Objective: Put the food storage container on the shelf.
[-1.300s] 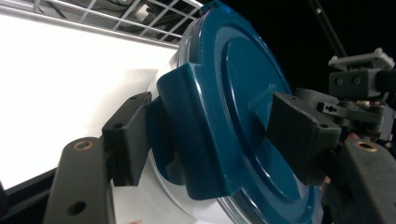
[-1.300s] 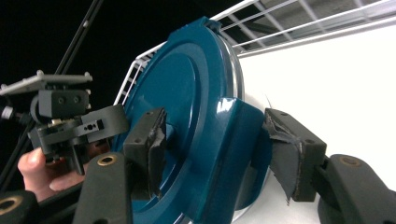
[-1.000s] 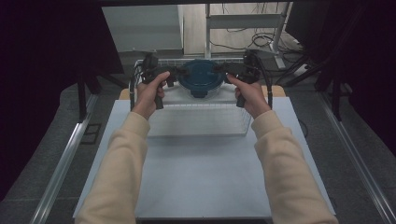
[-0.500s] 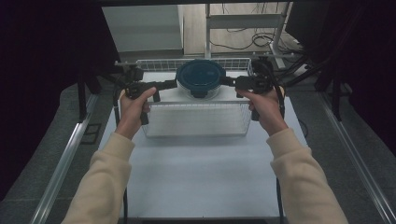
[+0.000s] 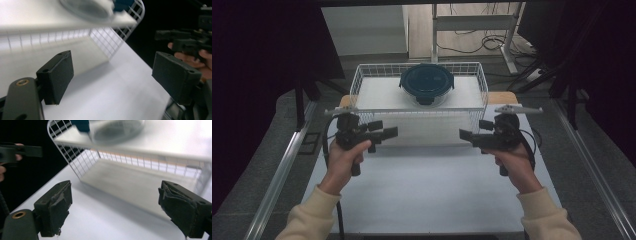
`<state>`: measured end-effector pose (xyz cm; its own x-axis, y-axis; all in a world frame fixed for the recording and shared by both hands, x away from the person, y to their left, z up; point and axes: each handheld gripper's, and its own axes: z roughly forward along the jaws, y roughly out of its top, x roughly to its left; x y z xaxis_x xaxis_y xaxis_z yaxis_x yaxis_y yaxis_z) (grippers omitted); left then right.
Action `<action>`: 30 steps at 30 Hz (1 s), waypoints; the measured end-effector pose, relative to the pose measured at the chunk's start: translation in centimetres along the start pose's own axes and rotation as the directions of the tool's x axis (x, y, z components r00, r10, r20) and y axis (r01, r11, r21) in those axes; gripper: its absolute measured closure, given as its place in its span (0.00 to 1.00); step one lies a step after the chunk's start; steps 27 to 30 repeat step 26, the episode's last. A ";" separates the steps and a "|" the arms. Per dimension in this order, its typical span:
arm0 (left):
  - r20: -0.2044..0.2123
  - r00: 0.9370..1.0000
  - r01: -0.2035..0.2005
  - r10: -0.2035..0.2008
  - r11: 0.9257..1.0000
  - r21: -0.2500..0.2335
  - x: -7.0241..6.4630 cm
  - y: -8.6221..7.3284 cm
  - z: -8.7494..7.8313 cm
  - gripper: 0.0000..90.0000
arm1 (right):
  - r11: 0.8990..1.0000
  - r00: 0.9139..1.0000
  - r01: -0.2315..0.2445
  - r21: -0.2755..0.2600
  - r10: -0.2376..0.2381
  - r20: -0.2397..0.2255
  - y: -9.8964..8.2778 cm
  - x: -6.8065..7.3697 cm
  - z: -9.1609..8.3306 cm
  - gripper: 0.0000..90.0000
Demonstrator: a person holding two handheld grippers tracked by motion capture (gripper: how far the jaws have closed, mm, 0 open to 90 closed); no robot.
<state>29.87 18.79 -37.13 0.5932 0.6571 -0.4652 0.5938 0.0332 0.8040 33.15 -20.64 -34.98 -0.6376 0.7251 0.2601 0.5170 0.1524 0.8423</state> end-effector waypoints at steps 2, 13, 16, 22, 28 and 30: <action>0.008 1.000 0.001 -0.001 1.000 0.012 -0.3 -2.3 -0.4 0.19 | 1.000 1.000 0.006 -0.002 -0.006 0.006 -1.7 -0.1 -0.6 0.13; -0.108 0.993 -0.030 0.041 0.994 0.106 1.1 -12.1 -0.8 0.19 | 0.998 0.999 0.012 0.065 -0.014 0.030 -11.4 -1.9 -1.8 0.15; -0.154 0.987 -0.027 0.049 0.990 0.138 1.8 -13.2 -0.2 0.19 | 0.995 0.999 0.000 0.100 -0.005 0.049 -12.7 -2.3 -1.4 0.15; -0.164 0.986 -0.016 0.031 0.995 0.094 2.0 -13.1 -0.5 0.19 | 0.995 0.998 0.018 0.100 -0.024 0.055 -13.0 -2.1 -1.0 0.15; -0.171 0.985 -0.020 0.032 0.997 0.074 2.0 -12.8 -0.9 0.19 | 0.997 0.998 0.012 0.077 -0.017 0.058 -13.0 -2.0 -1.2 0.15; -0.171 0.985 -0.020 0.032 0.997 0.074 2.0 -12.8 -0.9 0.19 | 0.997 0.998 0.012 0.077 -0.017 0.058 -13.0 -2.0 -1.2 0.15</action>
